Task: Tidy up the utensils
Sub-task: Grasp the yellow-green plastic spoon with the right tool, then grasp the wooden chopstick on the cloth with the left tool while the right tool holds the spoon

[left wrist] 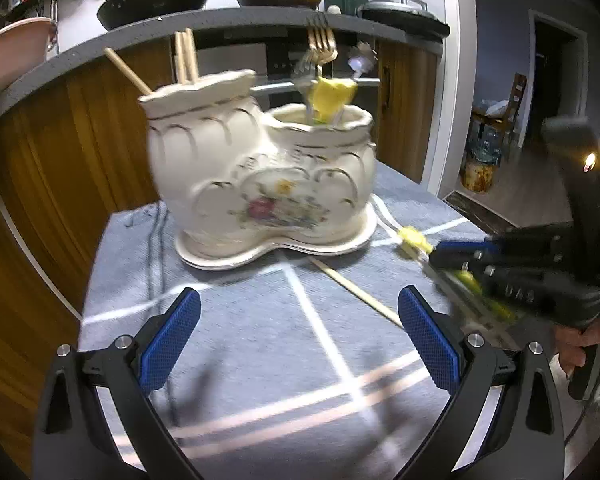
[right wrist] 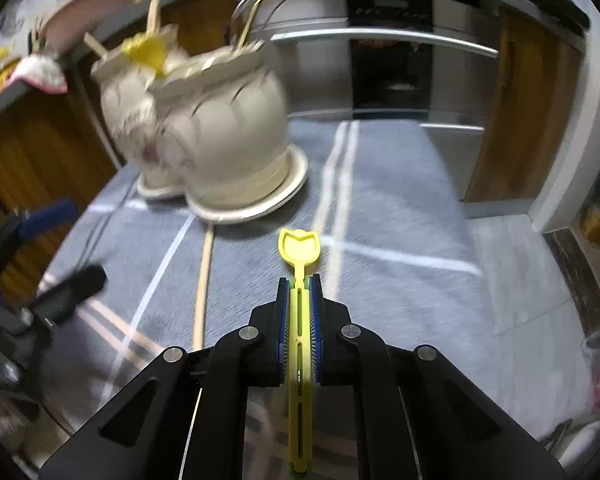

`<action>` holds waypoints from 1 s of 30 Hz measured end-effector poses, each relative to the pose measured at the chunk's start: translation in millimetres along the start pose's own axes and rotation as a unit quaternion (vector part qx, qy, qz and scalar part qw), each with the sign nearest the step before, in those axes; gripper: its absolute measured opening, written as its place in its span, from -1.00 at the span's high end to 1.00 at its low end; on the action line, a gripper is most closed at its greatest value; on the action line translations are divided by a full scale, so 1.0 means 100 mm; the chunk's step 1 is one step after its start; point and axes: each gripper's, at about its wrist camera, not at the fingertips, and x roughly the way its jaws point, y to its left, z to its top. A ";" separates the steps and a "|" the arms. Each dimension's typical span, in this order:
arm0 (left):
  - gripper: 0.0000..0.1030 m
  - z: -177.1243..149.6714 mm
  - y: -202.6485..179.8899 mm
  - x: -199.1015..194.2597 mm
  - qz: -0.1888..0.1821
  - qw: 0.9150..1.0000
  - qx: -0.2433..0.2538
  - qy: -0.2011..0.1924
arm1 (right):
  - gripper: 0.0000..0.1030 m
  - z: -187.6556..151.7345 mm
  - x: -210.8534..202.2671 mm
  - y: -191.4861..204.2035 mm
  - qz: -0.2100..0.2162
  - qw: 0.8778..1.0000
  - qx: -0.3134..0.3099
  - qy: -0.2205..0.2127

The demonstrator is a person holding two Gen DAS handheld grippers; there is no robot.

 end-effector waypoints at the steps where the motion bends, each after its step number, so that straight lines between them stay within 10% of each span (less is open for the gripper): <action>1: -0.89 0.01 -0.03 0.03 -0.002 1.000 -0.006 0.007 | 0.80 0.00 -0.03 -0.04 0.001 1.000 0.004 -0.004; 18: -0.06 -0.02 -0.75 0.48 0.057 0.992 -0.036 0.110 | 0.80 -0.06 -0.36 -0.54 0.011 0.997 0.060 -0.043; 30: 0.45 0.05 -0.74 0.58 0.053 0.992 -0.037 0.107 | 0.80 -0.05 -0.31 -0.45 0.016 0.998 0.047 -0.039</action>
